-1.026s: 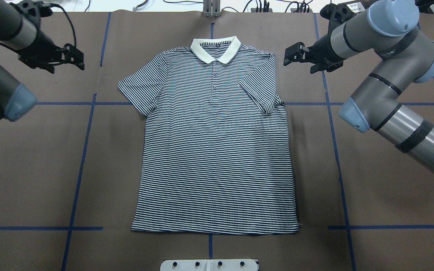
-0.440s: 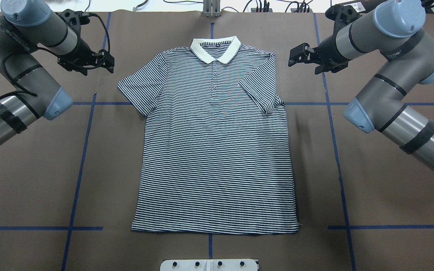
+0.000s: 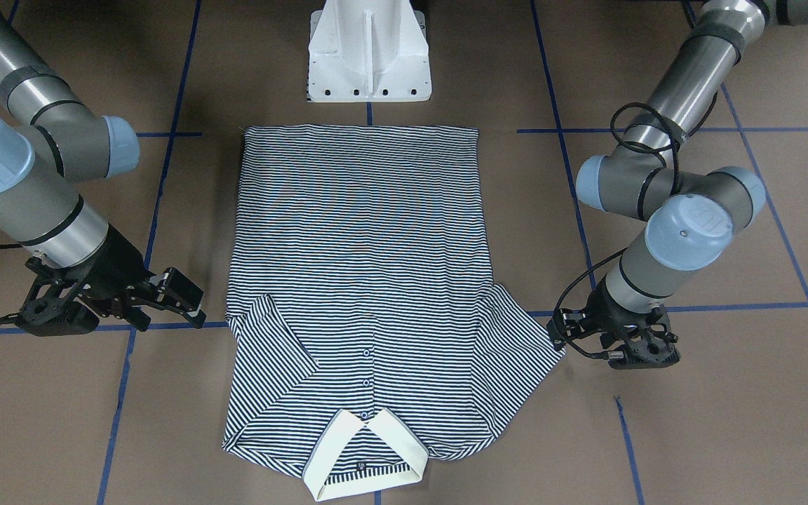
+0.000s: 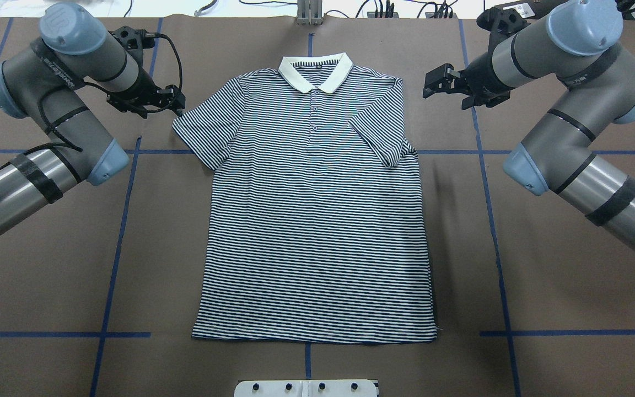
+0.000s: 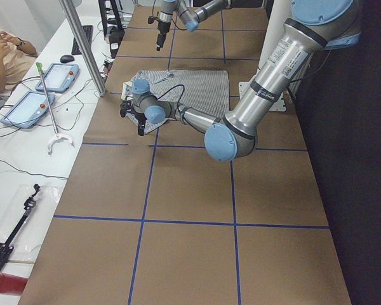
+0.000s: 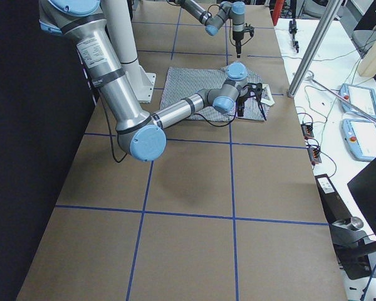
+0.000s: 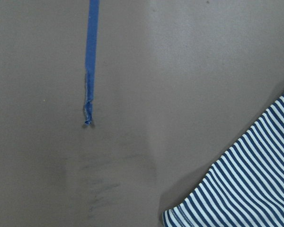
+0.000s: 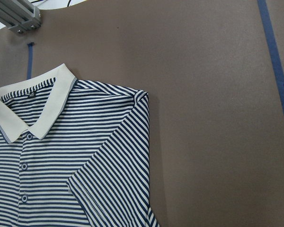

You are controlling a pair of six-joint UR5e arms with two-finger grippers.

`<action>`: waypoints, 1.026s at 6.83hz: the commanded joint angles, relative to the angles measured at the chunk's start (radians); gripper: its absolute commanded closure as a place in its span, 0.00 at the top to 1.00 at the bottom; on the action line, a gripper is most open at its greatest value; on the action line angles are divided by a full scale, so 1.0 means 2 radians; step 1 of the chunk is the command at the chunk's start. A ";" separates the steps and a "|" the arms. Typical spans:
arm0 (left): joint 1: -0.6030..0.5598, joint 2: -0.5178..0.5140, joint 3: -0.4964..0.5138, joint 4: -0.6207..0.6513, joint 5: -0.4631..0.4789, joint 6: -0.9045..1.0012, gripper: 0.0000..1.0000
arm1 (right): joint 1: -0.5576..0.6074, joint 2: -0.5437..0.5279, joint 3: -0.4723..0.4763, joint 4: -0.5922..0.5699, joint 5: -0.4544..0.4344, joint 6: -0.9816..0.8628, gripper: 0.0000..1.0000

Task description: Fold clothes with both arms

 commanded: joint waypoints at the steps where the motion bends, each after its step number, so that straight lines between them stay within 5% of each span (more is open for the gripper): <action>1: 0.010 -0.004 0.016 -0.018 0.016 0.001 0.75 | -0.001 -0.001 0.000 0.000 -0.001 0.000 1.00; 4: 0.017 -0.005 0.027 -0.035 0.018 0.000 0.63 | -0.001 -0.002 -0.001 0.000 -0.002 0.000 1.00; 6: 0.019 -0.005 0.027 -0.034 0.018 0.000 0.42 | 0.000 -0.002 -0.001 0.000 -0.001 0.000 1.00; 7: 0.019 -0.005 0.026 -0.034 0.018 -0.006 0.11 | 0.000 -0.002 -0.001 0.000 -0.001 0.000 1.00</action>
